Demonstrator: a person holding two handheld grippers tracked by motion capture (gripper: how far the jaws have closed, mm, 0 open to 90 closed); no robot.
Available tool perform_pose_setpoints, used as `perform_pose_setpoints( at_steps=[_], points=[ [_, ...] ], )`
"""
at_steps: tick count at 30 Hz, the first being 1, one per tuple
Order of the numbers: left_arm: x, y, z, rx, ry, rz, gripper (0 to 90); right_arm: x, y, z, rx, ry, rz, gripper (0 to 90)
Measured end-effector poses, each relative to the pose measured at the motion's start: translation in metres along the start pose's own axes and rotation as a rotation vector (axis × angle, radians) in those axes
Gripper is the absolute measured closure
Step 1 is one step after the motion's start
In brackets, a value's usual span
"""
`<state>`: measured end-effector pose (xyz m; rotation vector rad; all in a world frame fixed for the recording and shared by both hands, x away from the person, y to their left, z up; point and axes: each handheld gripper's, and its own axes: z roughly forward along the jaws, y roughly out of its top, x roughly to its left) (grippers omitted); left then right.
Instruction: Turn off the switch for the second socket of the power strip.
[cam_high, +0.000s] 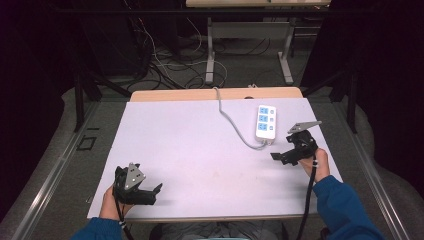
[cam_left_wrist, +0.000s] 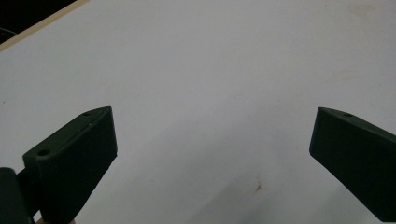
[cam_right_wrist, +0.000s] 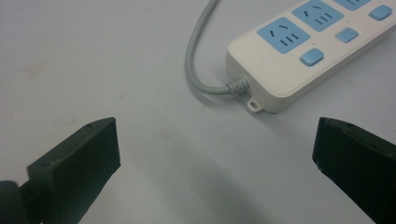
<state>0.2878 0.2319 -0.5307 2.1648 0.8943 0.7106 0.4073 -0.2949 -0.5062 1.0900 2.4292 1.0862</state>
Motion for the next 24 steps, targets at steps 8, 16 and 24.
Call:
perform_pose_setpoints(
  at_steps=[8, 16, 24],
  points=[
    [0.001, 0.000, 0.000, 0.007, -0.007, 0.000, 0.6, -0.015, 0.008, 0.006, -0.001, -0.030, 0.013, 0.3],
    [0.000, 0.000, 0.000, 0.009, -0.008, -0.001, 0.5, -0.025, 0.014, 0.009, -0.008, -0.057, 0.012, 0.3],
    [0.000, 0.000, 0.000, 0.013, -0.009, 0.001, 0.5, -0.033, 0.019, 0.014, -0.015, -0.073, 0.020, 0.0]
  ],
)
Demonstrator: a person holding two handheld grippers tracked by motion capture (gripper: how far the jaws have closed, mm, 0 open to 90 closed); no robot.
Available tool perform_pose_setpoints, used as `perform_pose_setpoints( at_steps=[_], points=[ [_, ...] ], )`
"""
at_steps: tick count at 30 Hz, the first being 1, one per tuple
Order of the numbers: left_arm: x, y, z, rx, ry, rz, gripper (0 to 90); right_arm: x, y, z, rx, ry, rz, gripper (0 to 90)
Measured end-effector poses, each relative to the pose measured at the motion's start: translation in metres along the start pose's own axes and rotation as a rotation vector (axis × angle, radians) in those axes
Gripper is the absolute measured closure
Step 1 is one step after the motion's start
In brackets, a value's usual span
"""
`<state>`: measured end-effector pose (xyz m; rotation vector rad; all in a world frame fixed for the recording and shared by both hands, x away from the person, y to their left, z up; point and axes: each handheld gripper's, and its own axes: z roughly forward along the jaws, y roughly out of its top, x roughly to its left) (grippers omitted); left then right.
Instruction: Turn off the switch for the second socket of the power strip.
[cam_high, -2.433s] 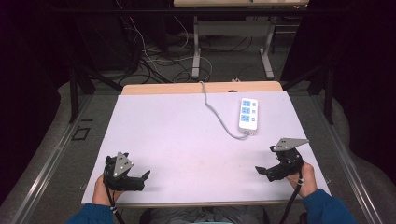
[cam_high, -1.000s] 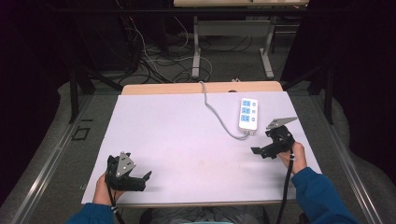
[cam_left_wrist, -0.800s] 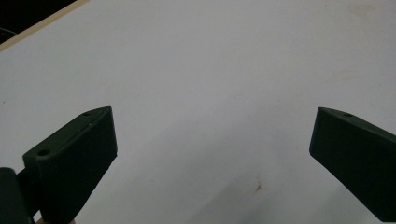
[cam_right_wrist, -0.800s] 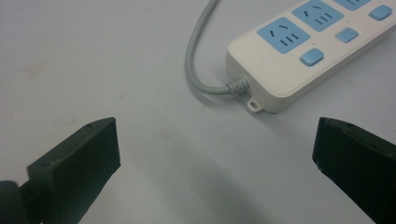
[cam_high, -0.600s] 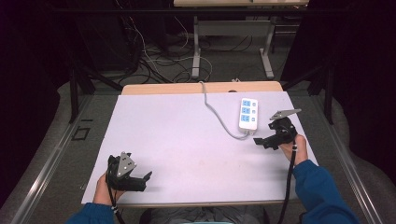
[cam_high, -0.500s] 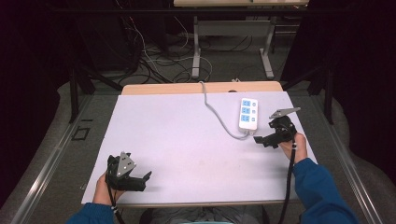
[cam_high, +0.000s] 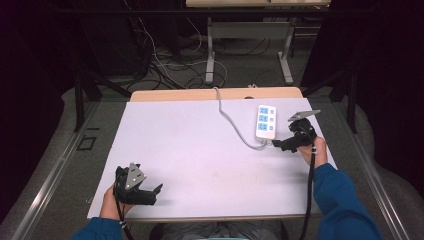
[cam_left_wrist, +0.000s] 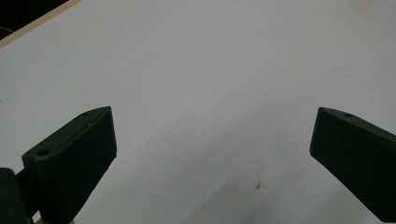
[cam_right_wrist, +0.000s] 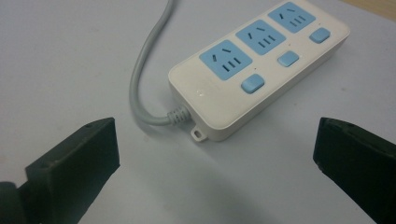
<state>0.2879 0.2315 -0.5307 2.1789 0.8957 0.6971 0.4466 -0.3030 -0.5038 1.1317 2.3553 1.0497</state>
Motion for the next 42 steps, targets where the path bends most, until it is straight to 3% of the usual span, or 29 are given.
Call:
perform_pose_setpoints(
  at_steps=[9, 11, 12, 16, 26, 36, 39, 42],
  points=[
    [0.000, 0.000, 0.002, -0.005, -0.002, 0.001, 0.5, -0.010, 0.005, 0.011, -0.009, -0.001, 0.024, 0.0],
    [0.001, 0.000, 0.001, 0.001, 0.002, 0.020, 0.4, -0.011, 0.006, 0.013, -0.003, -0.006, 0.025, 0.0],
    [0.000, 0.001, 0.001, 0.000, -0.006, 0.002, 0.5, -0.011, 0.008, 0.014, -0.002, -0.005, 0.031, 0.0],
    [-0.001, 0.000, 0.002, -0.005, -0.011, 0.006, 0.4, -0.012, 0.011, 0.019, -0.011, -0.013, 0.039, 0.0],
    [-0.001, 0.002, 0.003, -0.002, -0.011, 0.015, 0.4, -0.015, 0.014, 0.027, -0.033, -0.027, 0.016, 0.2],
    [-0.001, 0.002, 0.004, 0.006, -0.017, 0.017, 0.5, -0.021, 0.015, 0.038, -0.051, -0.050, 0.036, 10.1],
    [-0.001, 0.002, 0.004, 0.006, -0.017, 0.019, 0.5, -0.025, 0.018, 0.037, -0.073, -0.039, 0.091, 17.1],
    [-0.001, 0.002, 0.004, 0.003, -0.015, 0.013, 0.5, -0.027, 0.020, 0.038, -0.096, -0.047, 0.099, 28.1]
  ],
)
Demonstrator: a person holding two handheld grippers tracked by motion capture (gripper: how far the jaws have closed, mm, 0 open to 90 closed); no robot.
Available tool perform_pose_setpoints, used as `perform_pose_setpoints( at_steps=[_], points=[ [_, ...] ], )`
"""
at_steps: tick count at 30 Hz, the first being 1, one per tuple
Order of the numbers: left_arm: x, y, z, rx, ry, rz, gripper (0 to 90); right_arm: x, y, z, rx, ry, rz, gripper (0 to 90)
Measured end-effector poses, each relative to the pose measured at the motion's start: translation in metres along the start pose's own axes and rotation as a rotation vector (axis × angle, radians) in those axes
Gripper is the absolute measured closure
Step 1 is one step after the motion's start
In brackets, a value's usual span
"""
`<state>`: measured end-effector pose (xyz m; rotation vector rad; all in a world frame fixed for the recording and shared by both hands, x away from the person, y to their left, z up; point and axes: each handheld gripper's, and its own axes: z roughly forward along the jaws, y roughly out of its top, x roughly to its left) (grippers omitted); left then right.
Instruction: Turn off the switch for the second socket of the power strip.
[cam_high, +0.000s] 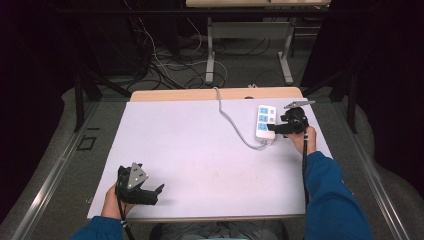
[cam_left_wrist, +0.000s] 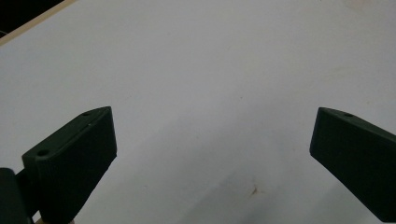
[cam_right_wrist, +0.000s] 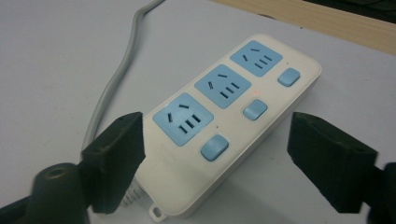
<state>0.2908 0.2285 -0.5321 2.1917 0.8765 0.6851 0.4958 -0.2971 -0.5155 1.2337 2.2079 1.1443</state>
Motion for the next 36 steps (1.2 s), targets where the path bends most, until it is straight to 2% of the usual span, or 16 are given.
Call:
perform_pose_setpoints(
  at_steps=[3, 7, 10, 15, 18, 24, 29, 36],
  points=[
    [0.000, 0.000, 0.000, 0.002, -0.002, 0.003, 0.5, -0.002, 0.000, 0.002, 0.000, -0.009, -0.006, 41.0],
    [0.000, 0.000, 0.000, 0.001, 0.000, 0.007, 0.5, -0.004, 0.001, 0.002, -0.004, -0.014, 0.027, 60.6],
    [0.000, 0.000, 0.000, 0.000, -0.003, 0.001, 0.5, -0.007, 0.004, 0.000, -0.030, -0.015, 0.045, 74.4],
    [0.000, 0.000, 0.001, 0.001, 0.000, 0.002, 0.6, -0.008, 0.003, 0.003, -0.034, -0.040, 0.052, 89.7],
    [0.000, 0.000, 0.001, -0.003, 0.001, 0.003, 0.6, -0.008, 0.004, 0.008, -0.030, -0.072, 0.066, 90.0],
    [0.000, 0.000, 0.001, 0.002, -0.002, 0.000, 0.6, -0.006, 0.005, 0.017, -0.012, -0.116, 0.052, 90.0],
    [0.000, 0.000, 0.001, -0.001, -0.004, 0.001, 0.7, -0.006, 0.004, 0.022, -0.011, -0.135, 0.032, 90.0],
    [0.000, 0.000, 0.001, 0.003, -0.003, 0.002, 0.7, -0.006, 0.004, 0.026, -0.032, -0.138, 0.019, 90.0]
  ],
)
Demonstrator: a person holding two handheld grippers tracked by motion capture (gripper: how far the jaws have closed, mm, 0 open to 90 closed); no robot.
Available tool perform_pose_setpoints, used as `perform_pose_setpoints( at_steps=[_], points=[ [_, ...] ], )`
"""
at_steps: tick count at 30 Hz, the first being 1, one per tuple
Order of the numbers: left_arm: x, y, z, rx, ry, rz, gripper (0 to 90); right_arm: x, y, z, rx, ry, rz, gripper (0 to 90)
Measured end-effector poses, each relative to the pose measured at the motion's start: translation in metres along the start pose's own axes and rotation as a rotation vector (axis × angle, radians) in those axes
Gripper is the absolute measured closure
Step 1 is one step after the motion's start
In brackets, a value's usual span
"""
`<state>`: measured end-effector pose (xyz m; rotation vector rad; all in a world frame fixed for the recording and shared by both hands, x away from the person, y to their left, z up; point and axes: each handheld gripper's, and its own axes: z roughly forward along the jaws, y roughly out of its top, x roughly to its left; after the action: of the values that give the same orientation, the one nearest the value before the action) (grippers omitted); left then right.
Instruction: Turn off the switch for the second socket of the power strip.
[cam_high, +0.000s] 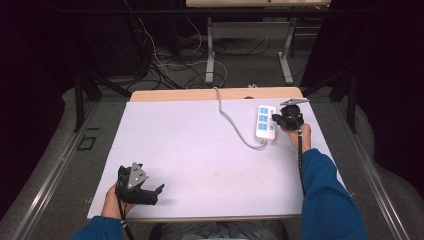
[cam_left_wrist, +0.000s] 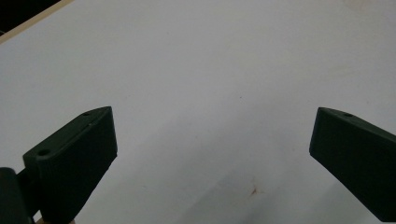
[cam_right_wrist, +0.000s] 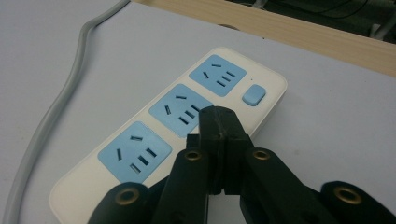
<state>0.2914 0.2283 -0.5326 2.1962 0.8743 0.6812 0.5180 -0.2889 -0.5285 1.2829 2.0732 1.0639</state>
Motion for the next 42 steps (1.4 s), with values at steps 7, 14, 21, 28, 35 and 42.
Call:
perform_pose_setpoints(
  at_steps=[7, 14, 21, 28, 35, 42],
  points=[
    [0.000, 0.000, 0.001, -0.001, -0.002, -0.005, 0.7, 0.001, -0.002, 0.009, 0.018, -0.014, -0.015, 90.0],
    [0.000, 0.000, 0.001, 0.003, -0.001, -0.004, 0.8, 0.000, -0.004, 0.012, 0.025, -0.020, -0.014, 90.0],
    [0.000, 0.000, 0.001, 0.003, 0.000, -0.001, 0.8, 0.000, -0.005, 0.014, 0.015, -0.017, -0.012, 90.0],
    [0.000, 0.000, 0.001, 0.003, -0.001, 0.001, 0.8, 0.001, -0.005, 0.014, 0.014, -0.031, -0.010, 90.0],
    [0.000, 0.000, 0.001, 0.005, -0.003, 0.003, 0.8, -0.001, -0.006, 0.015, 0.003, -0.028, -0.024, 90.0],
    [0.000, 0.000, 0.001, 0.005, -0.003, 0.004, 0.8, -0.001, -0.006, 0.016, -0.001, -0.031, -0.024, 90.0]
  ],
)
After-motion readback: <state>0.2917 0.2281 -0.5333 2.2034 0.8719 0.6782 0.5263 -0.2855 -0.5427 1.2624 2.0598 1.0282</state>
